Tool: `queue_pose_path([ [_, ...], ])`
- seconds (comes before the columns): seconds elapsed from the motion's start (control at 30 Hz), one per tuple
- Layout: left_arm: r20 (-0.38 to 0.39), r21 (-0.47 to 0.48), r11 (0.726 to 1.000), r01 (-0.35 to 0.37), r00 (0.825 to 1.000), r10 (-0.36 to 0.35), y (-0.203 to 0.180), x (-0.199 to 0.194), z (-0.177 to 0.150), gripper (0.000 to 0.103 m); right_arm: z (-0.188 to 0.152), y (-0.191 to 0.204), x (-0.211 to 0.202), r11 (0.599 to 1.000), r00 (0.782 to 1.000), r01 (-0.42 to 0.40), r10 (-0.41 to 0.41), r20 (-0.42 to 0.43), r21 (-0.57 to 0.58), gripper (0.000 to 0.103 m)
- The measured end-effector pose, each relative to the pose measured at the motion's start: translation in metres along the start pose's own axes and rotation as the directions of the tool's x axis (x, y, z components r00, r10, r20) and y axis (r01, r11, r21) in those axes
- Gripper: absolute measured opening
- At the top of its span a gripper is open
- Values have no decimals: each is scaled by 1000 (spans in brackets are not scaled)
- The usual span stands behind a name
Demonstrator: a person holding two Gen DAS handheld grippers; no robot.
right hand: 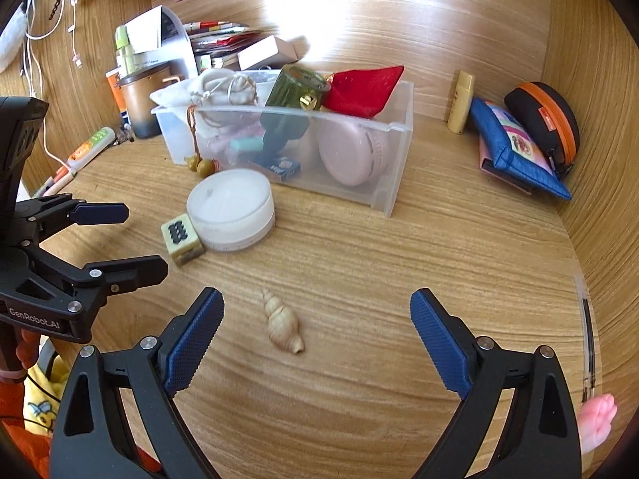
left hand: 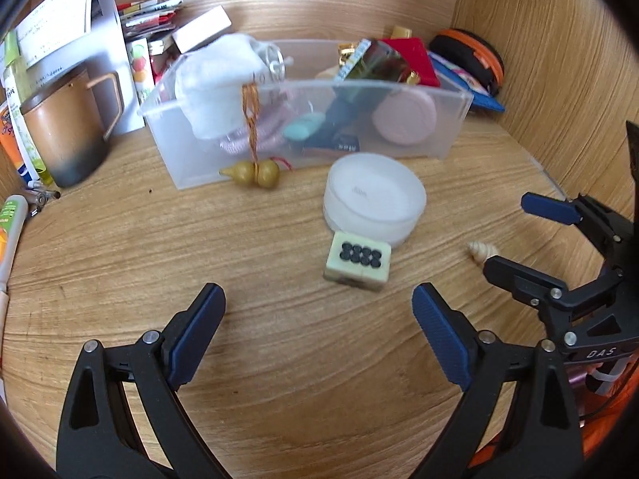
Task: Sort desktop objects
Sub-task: 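Grasp the green dice block with the left tool while the right tool grasps the seashell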
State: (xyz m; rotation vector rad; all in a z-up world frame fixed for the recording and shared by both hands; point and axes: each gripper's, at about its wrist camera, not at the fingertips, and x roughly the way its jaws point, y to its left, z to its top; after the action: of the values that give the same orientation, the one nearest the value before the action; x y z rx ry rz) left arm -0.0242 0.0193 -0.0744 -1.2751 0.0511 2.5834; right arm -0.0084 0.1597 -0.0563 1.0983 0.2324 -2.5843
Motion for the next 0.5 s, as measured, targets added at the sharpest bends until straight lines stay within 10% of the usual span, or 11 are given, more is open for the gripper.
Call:
queue_pose_path([
  [0.5,14,37,995,-89,996,89,-10,14,4,97,-9,3,6,999,999,-44,44,1,-9,88],
])
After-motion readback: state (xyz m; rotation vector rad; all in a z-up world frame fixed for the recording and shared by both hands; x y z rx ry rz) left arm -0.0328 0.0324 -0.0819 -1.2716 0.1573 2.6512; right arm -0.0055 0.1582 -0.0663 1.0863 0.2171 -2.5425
